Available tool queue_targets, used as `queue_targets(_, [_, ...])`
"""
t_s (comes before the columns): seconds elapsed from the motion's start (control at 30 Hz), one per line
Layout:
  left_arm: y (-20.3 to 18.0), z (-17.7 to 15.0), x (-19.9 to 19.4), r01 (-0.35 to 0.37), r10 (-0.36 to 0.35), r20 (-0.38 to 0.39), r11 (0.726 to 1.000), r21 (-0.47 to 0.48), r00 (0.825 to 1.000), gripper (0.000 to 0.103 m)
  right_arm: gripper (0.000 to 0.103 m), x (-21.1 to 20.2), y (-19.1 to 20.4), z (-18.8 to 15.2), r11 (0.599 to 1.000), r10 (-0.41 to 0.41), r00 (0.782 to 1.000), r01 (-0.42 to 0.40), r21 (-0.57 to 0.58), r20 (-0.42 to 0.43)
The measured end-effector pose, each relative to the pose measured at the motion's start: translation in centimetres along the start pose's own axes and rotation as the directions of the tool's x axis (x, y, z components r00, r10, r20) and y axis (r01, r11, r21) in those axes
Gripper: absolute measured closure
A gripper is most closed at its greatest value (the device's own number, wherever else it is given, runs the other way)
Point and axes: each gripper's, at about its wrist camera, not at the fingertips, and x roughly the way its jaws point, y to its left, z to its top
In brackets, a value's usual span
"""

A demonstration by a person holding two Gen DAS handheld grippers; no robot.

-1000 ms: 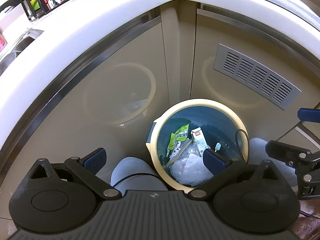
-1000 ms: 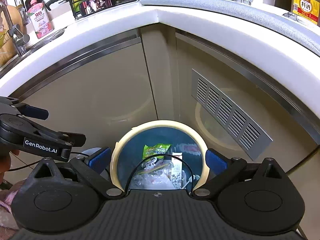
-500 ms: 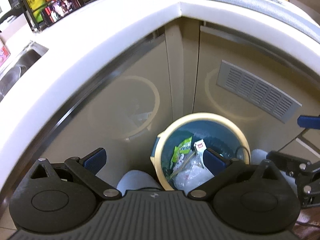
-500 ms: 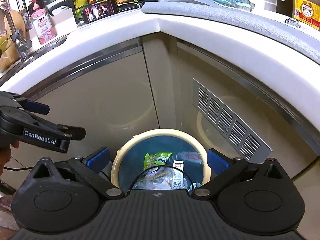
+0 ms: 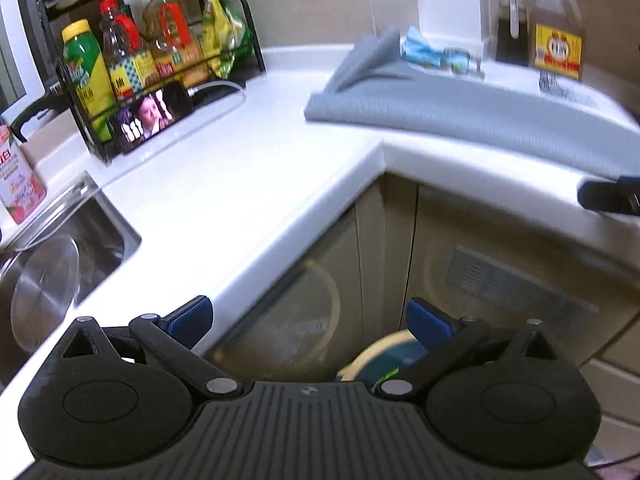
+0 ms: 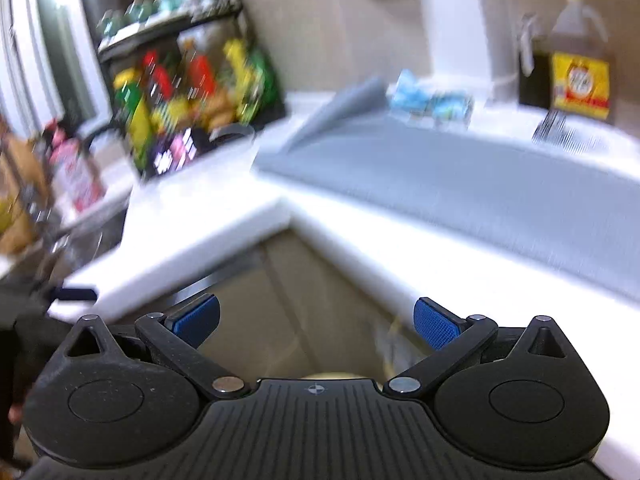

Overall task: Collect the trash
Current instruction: 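Raise both open tools from the bin up toward the counter items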

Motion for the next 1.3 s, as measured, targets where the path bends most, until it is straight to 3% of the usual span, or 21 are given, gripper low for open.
queue_targets(0.23, [0.6,1.6,0.3,0.006,-0.006,0.003,0.999,-0.032,1.000,0.000,0.000,3.0,-2.9,4.7,0.997,-0.062,0.995,0.057,0.060,0.079])
queue_targets(0.43, [1.4,2.0,1.5,-0.009,0.008,-0.026,0.999,-0.041,1.000,0.000,0.000,8.1,-5.5,8.9,0.977,-0.177,0.979,0.163,0.135,0.098])
queue_targets(0.6, [2.4,3.2,2.5,-0.025,0.023,-0.039,0.998,-0.063,0.999,0.000,0.000,13.2,-7.5,12.3,0.955,-0.255,0.964,0.239,0.176,0.076])
queue_targets(0.87, [3.3,4.7,3.7,-0.042,0.037,-0.061,0.996,-0.073,0.997,0.000,0.000,22.9,-10.1,16.6,0.927,-0.363,0.931,0.357,0.117,0.030])
queue_targets(1.13, [3.3,5.5,4.8,-0.067,0.061,-0.087,0.996,-0.062,0.994,0.000,0.000,30.5,-11.6,18.7,0.901,-0.409,0.909,0.416,0.120,-0.077])
queue_targets(1.3, [2.9,6.4,5.3,-0.077,0.073,-0.085,0.996,-0.042,0.994,0.000,0.000,33.4,-11.9,19.7,0.880,-0.464,0.881,0.471,0.070,-0.088])
